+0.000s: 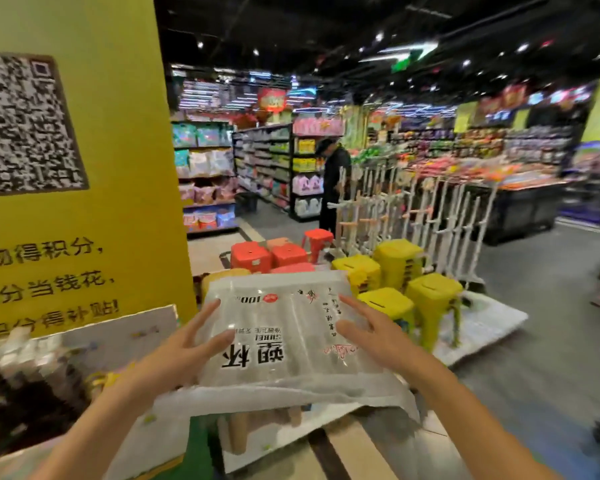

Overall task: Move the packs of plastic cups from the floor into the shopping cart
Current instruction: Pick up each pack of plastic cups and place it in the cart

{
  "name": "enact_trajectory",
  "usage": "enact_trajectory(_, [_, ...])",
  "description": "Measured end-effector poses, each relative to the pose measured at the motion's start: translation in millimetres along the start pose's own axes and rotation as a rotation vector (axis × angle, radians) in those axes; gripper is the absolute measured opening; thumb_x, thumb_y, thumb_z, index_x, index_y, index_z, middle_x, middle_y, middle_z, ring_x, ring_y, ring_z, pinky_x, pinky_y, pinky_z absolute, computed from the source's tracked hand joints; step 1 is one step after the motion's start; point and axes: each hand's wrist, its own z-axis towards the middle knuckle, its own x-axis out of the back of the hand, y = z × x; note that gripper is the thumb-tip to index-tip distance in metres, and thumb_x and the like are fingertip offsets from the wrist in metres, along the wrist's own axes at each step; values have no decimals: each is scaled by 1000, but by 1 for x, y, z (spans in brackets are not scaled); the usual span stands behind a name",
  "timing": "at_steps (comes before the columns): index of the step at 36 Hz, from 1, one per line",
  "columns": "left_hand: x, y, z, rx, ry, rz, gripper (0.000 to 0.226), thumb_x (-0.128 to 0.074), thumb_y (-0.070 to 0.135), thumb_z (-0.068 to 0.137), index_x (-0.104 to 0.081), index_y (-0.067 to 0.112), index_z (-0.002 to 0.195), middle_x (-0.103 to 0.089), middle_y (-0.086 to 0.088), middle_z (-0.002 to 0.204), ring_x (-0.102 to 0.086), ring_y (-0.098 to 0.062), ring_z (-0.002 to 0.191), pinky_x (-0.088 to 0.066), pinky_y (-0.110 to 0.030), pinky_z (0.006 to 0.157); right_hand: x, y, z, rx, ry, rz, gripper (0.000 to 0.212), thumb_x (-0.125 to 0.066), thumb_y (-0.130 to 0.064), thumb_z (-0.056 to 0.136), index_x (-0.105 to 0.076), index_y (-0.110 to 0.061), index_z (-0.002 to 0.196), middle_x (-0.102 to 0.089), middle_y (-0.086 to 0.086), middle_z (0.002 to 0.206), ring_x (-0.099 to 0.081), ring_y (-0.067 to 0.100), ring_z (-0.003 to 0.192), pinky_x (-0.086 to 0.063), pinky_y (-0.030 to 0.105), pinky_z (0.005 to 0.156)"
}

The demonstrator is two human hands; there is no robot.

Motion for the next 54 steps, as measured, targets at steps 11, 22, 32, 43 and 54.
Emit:
enact_trajectory(11, [-252, 160, 73, -202, -294, -39, 56, -60, 35, 92, -33, 50, 138, -63, 7, 103, -63, 6, 62, -42, -11, 43, 219, 133, -114, -267, 372, -1, 55, -60, -32, 101, -40, -41, 153, -36, -10, 162, -34, 11, 150, -32, 21, 111])
enact_trajectory(22, [-459, 261, 97, -309, -655, -104, 66, -70, 68, 66, -37, 69, 123, -62, 3, 130, -65, -13, 104, -56, -30, 80, 341, 241, -230, -500, 635, -11, 59, -57, -43, 101, -32, -52, 153, -29, -15, 165, -30, 14, 152, -31, 33, 118])
enact_trajectory(32, [-584, 306, 125, -456, -867, -31, 66, -60, 50, 87, -27, 53, 144, -24, 21, 149, -24, -12, 143, -26, -32, 111, 385, 319, -259, -665, 773, 3, 59, -57, -48, 100, -31, -54, 153, -31, -18, 163, -42, 9, 141, -40, 21, 101])
enact_trajectory(43, [-665, 362, 222, -496, -1039, -83, 62, -60, 60, 83, -26, 68, 135, -31, 16, 153, -30, -12, 140, -39, -32, 94, 454, 359, -203, -817, 911, -39, 57, -55, -44, 101, -33, -52, 152, -30, -22, 71, -44, -5, 53, -35, 15, 63])
enact_trajectory(54, [-745, 398, 277, -503, -1184, -126, 65, -61, 58, 82, -25, 68, 136, -30, 24, 141, -34, -4, 121, -40, -31, 91, 503, 404, -179, -829, 967, -77, 61, -57, -49, 100, -32, -48, 155, -50, -18, 148, -51, 0, 128, -37, 32, 111])
